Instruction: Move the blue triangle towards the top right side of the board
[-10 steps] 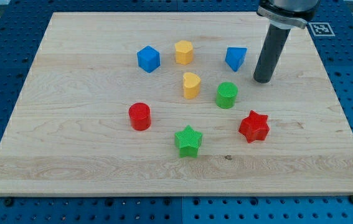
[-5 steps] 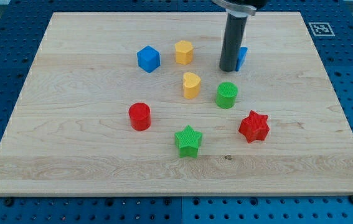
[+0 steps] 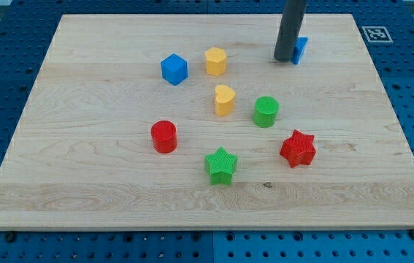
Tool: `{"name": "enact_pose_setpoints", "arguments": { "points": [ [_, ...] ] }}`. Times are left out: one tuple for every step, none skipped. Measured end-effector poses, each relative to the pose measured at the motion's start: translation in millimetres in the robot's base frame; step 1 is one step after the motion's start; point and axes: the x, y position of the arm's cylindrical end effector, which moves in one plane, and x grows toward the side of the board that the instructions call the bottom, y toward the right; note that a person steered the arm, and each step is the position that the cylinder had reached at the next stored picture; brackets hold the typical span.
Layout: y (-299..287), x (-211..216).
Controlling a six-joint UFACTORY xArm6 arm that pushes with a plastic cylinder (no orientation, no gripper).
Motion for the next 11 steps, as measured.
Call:
{"name": "enact_pose_setpoints", "arguments": {
  "points": [
    [15, -14],
    [35, -14],
    [54, -14],
    [59, -12],
    [65, 7],
    [73, 10],
    [80, -6],
    [93, -26],
    [104, -35],
    [104, -34],
    [102, -34]
  ]
}}
